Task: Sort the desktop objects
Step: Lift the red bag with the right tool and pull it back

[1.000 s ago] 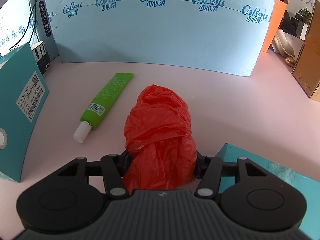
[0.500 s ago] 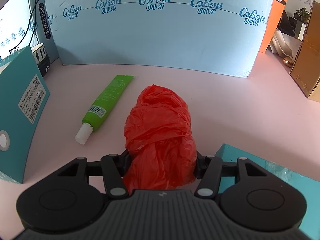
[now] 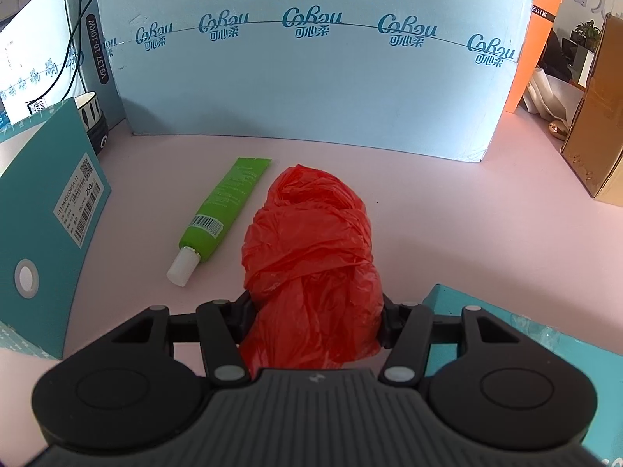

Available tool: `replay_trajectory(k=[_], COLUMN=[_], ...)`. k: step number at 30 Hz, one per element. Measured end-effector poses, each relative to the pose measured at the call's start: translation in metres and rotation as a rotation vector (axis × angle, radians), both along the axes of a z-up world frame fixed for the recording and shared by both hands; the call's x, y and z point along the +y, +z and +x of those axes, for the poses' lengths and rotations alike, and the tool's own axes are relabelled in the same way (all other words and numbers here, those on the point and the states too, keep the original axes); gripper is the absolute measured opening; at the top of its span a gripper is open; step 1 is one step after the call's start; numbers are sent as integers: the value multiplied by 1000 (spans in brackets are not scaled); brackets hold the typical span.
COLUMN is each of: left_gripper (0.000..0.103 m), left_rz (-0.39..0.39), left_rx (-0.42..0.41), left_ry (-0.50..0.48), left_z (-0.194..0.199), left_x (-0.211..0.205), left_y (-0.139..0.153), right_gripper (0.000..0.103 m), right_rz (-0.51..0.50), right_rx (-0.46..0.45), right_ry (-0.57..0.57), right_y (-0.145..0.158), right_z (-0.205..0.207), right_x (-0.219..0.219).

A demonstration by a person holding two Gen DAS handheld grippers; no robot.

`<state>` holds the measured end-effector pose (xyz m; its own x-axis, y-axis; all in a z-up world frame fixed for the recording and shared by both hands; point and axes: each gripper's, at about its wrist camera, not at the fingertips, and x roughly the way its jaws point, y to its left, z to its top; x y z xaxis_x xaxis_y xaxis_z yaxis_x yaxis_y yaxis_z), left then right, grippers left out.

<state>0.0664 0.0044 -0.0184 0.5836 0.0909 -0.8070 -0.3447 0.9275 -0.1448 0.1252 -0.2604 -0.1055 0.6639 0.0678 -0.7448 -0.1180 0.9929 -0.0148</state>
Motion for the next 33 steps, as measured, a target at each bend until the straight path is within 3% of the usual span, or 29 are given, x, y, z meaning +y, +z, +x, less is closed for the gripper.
replay_trajectory(k=[33], left_gripper=[102], left_rz=[31], left_rx=[-91], left_ry=[-46], left_z=[-33], left_x=[5], left_y=[14], right_gripper=[59], right_rz=[62], right_rx=[2], right_ry=[30], right_y=[19], right_z=[-34], right_x=[32])
